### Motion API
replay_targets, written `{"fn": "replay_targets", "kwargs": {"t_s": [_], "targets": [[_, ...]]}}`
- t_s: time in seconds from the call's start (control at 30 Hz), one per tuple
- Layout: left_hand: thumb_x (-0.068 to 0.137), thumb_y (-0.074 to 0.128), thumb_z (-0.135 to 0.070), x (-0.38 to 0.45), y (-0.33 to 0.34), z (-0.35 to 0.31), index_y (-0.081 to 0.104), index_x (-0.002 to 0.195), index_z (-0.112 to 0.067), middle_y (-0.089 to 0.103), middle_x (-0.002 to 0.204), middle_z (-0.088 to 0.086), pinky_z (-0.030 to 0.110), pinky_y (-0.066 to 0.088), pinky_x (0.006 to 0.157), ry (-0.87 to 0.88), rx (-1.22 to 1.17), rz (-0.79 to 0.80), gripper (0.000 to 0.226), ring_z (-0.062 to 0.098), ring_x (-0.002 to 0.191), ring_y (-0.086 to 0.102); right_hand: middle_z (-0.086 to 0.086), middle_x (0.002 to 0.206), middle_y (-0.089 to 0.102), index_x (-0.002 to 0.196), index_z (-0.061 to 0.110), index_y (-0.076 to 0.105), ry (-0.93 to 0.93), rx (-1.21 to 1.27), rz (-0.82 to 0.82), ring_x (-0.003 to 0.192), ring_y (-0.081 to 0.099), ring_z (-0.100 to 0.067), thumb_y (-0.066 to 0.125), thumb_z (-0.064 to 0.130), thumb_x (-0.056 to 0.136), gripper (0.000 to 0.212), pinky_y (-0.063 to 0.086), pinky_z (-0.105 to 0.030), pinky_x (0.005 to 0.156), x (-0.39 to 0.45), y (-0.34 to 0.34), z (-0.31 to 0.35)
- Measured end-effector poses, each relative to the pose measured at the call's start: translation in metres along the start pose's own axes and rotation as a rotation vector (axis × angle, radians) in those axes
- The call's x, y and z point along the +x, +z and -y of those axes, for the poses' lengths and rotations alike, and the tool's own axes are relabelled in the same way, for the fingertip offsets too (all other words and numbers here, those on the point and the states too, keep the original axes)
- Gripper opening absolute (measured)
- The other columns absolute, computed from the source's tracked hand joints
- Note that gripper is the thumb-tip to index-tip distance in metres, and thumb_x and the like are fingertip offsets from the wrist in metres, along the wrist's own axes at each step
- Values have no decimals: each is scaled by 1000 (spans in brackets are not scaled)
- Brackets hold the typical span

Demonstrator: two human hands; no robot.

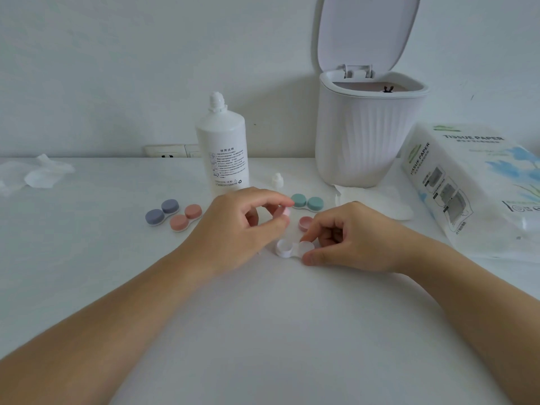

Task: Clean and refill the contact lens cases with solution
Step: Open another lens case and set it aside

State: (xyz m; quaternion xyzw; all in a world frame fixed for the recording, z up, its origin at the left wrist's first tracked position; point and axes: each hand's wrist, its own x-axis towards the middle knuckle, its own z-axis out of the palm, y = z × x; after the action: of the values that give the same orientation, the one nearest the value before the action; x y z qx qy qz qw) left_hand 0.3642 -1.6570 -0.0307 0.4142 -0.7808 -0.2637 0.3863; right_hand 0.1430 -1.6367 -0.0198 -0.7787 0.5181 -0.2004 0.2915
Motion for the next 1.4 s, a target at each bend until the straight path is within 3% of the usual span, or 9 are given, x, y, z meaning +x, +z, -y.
{"fn": "replay_targets", "kwargs": {"t_s": [0.2, 0.33, 0.57, 0.8, 0.97, 1.07, 1.23, 1.33, 1.4], "targets": [[80, 82, -30, -1, 2, 3, 65, 81, -30, 62, 57, -18, 5, 33, 47, -67, 123, -54, 17, 5, 44, 46, 16, 47, 42, 80, 27, 74, -30, 19, 21, 87, 71, -26, 85, 27, 78, 11, 49, -41, 99, 0, -1, -3], [80, 81, -35, -1, 0, 6, 64, 79, -32, 66, 61, -13, 3, 35, 50, -87, 204, -75, 17, 15, 55, 56, 15, 49, 43, 81, 27, 75, -51, 32, 10, 55, 51, -9, 86, 26, 78, 11, 49, -16, 75, 1, -2, -6], [78, 77, -53, -1, -1, 6, 63, 79, -42, 60, 84, -49, -10, 23, 70, -99, 377, -21, 19, -30, 82, 50, 17, 50, 46, 81, 29, 74, -52, 20, 8, 51, 42, -2, 85, 28, 77, 11, 41, -17, 60, 0, -2, -7], [81, 70, -62, 0, -1, 10, 60, 87, -48, 54, 96, -55, -10, 23, 73, -86, 447, 12, 19, -41, 86, 39, 16, 50, 46, 82, 29, 75, -55, 6, 6, 50, 42, -2, 85, 28, 77, 12, 38, -8, 58, 0, -2, -8], [87, 67, -56, 3, -1, 12, 57, 93, -44, 68, 99, -37, 7, 43, 69, -93, 428, 54, 17, -17, 93, 61, 18, 50, 46, 82, 29, 74, -56, -4, 14, 52, 46, -4, 85, 29, 78, 12, 41, -13, 58, 0, -2, -6], [89, 65, -54, 3, 1, 12, 53, 97, -38, 74, 95, -22, 34, 55, 76, -123, 442, 66, 21, 7, 92, 69, 18, 48, 45, 81, 28, 73, -56, -16, 27, 79, 67, -24, 84, 30, 79, 12, 51, -32, 80, 0, -3, -6], [87, 70, -54, -1, -3, 7, 52, 92, -45, 66, 84, -34, -3, 32, 65, -114, 375, -17, 20, -19, 70, 54, 16, 49, 43, 82, 28, 73, -70, 21, 27, 94, 70, -30, 84, 30, 79, 12, 52, -22, 82, 0, -2, -7], [86, 76, -43, -2, -7, 4, 61, 92, -46, 53, 54, -23, 3, 35, 51, -100, 219, 15, 16, 3, 45, 44, 16, 52, 46, 84, 29, 73, -67, -1, 12, 62, 60, -8, 84, 31, 78, 13, 49, -25, 69, 1, -3, -9], [84, 79, -33, -3, -11, 0, 66, 89, -44, 57, 64, -24, 6, 33, 47, -34, 167, 60, 18, 5, 46, 43, 15, 54, 47, 83, 27, 74, -77, 2, -1, 52, 44, -2, 84, 30, 78, 12, 39, -14, 57, 0, -3, -9]]}}
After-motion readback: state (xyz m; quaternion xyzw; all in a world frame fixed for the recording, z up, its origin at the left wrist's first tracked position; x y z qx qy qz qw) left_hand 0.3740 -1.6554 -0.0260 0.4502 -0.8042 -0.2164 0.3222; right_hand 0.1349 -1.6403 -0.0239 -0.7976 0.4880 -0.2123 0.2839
